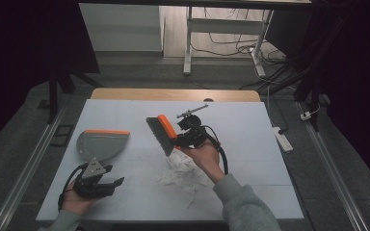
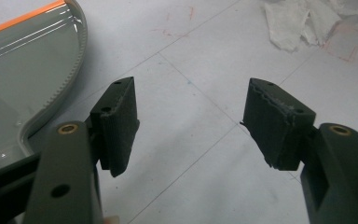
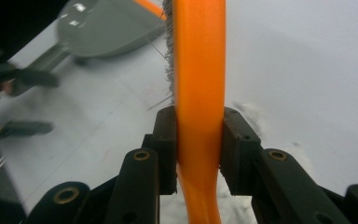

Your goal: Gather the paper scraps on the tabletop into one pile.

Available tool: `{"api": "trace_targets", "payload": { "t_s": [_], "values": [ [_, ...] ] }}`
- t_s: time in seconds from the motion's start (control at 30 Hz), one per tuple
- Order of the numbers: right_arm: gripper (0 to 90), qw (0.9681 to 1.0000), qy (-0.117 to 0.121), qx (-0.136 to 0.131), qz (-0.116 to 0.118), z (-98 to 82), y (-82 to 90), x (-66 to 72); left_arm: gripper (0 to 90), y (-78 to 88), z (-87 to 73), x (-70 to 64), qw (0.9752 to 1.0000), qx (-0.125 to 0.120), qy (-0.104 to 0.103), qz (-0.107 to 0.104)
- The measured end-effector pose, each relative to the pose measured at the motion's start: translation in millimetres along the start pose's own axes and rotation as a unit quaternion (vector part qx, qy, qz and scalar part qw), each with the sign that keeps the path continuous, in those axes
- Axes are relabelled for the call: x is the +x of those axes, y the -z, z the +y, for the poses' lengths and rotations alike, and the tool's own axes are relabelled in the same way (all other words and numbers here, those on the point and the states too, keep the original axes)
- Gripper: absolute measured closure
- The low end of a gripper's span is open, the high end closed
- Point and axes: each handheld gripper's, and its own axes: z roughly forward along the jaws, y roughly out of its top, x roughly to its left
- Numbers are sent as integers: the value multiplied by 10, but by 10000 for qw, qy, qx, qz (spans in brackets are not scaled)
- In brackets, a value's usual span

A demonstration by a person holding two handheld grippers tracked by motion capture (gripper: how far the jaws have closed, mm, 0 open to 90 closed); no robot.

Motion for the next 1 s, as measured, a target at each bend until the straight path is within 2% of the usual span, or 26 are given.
{"api": "trace_targets", "payload": {
  "t_s": [0.13,0.27,0.33,0.4,0.47,0.53,0.6,0.63,0.7,0.77,0.87,0.9,0.93,1.0],
  "values": [
    [697,9993,250,190,202,-97,22,199,359,-1,-3,10,10000,8,14,6],
    [697,9957,482,666,437,-240,-112,393,359,11,-13,24,10000,-10,52,26],
    [696,9906,639,1025,640,-303,-198,492,359,13,-16,34,10000,-4,68,17],
    [697,9829,954,1403,712,-350,-272,596,359,12,-18,39,10000,0,74,18],
    [697,9768,1195,1663,626,-379,-325,660,359,11,-18,38,10000,0,73,17],
    [697,9722,1285,1875,563,-393,-385,661,359,11,-17,36,10000,4,66,17],
    [697,9682,1416,2043,269,-401,-432,641,359,9,-17,33,10000,5,65,14],
    [696,9674,1465,2063,120,-391,-440,606,358,9,-18,33,10000,7,64,17],
    [696,9699,1261,2082,37,-355,-438,504,359,8,-18,37,10000,9,73,15],
    [696,9706,1218,2059,-267,-313,-424,378,359,7,-19,39,10000,13,75,16],
    [697,9732,973,2026,-479,-260,-371,176,359,6,-19,40,10000,12,78,24],
    [697,9723,1065,2003,-567,-253,-344,118,359,5,-19,41,10000,15,80,25],
    [697,9741,1003,1946,-563,-248,-309,96,359,5,-20,41,10000,17,80,22],
    [697,9792,964,1741,-399,-238,-193,61,360,5,-20,41,10000,17,78,24]
  ]
}}
